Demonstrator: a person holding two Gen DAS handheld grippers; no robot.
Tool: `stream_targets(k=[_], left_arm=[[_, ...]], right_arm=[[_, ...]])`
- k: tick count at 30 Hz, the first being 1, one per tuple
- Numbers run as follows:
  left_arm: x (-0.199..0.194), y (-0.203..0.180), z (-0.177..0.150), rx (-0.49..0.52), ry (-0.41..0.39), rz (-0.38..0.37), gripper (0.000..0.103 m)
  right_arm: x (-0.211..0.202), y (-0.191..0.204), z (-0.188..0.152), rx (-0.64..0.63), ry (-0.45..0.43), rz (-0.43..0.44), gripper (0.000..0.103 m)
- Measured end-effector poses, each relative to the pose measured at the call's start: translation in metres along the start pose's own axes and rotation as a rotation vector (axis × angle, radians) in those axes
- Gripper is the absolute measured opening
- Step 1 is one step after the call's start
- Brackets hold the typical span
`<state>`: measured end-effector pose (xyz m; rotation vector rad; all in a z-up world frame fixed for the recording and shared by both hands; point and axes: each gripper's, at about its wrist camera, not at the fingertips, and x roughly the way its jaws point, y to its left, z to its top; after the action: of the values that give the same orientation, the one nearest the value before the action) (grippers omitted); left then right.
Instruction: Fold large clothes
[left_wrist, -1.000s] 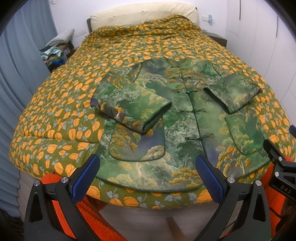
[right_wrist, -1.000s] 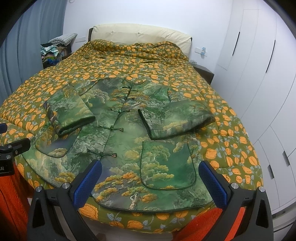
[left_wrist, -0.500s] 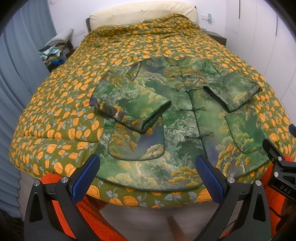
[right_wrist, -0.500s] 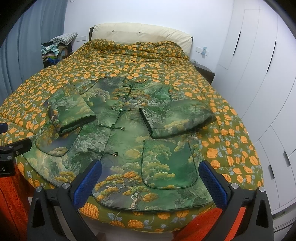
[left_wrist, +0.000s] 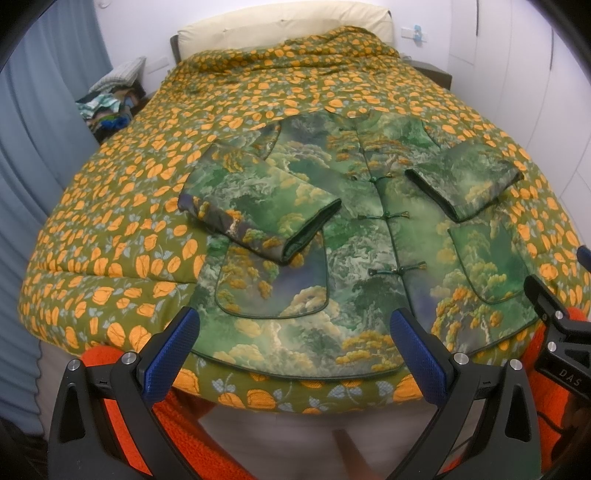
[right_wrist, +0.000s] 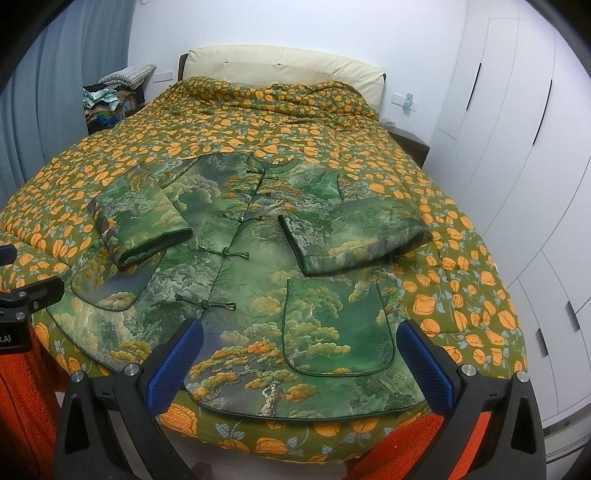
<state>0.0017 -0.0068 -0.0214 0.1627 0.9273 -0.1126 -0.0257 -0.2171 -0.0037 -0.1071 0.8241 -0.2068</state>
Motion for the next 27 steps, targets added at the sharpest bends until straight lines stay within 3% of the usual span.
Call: stream_targets(k=[10, 15, 17, 22, 26, 27], left_arm=[[0.009, 0.006, -0.006, 0.018, 0.017, -0.014, 0.103], [0.041, 0.033, 0.016, 0.106, 0.060, -0.137, 0.103], [0.061, 0.035, 0.027, 0.205, 0.075, -0.169, 0.103], [0.124, 0.005, 0.050, 0.472, 0.068, -0.108, 0.103], [0.196, -0.002, 0.067, 0.499, 0.147, -0.039, 0.101], [0.207, -0.001, 0.070, 0.485, 0.167, -0.038, 0.085]], right_arm=[[0.001, 0.004, -0.004, -0.002, 0.007, 0.000, 0.103], [0.000, 0.002, -0.004, -0.002, -0.002, 0.001, 0.103], [0.000, -0.001, -0.005, 0.006, -0.001, 0.001, 0.103], [0.003, -0.003, -0.006, 0.021, 0.011, 0.011, 0.103], [-0.002, -0.003, -0.006, 0.011, -0.004, 0.012, 0.103], [-0.004, -0.003, -0.007, 0.009, -0.007, 0.010, 0.103]])
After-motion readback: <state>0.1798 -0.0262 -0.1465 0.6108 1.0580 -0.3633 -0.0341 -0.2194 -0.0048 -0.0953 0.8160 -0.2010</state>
